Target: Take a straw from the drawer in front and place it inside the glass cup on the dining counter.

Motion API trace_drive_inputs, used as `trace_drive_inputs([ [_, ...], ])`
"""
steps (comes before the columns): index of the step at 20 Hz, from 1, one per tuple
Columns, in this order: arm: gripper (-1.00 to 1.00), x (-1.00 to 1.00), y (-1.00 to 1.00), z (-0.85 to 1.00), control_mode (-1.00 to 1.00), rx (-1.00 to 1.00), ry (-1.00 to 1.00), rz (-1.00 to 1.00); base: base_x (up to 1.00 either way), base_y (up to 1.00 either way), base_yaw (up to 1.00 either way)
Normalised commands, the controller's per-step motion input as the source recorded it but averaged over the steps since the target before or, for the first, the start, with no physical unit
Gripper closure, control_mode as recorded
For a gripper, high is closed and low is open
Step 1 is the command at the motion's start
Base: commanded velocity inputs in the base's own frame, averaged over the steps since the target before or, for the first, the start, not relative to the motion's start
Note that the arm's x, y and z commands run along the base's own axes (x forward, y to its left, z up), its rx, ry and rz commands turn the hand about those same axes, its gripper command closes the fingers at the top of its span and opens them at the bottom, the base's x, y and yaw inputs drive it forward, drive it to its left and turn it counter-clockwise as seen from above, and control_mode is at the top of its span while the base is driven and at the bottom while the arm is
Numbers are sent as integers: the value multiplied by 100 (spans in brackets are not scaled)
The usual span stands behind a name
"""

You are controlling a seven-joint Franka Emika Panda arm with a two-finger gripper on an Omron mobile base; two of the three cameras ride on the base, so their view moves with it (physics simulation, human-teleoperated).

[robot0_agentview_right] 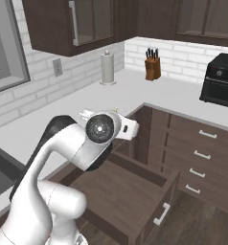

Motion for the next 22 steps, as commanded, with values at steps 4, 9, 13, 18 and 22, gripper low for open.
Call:
trace_drive_inputs([
  [4, 100, 0, 0, 20, -100, 0, -10, 25, 0, 0, 0],
  [9, 100, -18, 0, 5, -100, 0, -1, 20, 0, 0, 0],
  [13, 100, -25, 2, 2, -100, 0, 2, 9, 0, 0, 0],
  [18, 100, -29, 12, -2, -100, -1, 1, 2, 0, 0, 0],
  [22, 100, 0, 0, 0, 100, 0, 0, 0, -58, 42, 0],
])
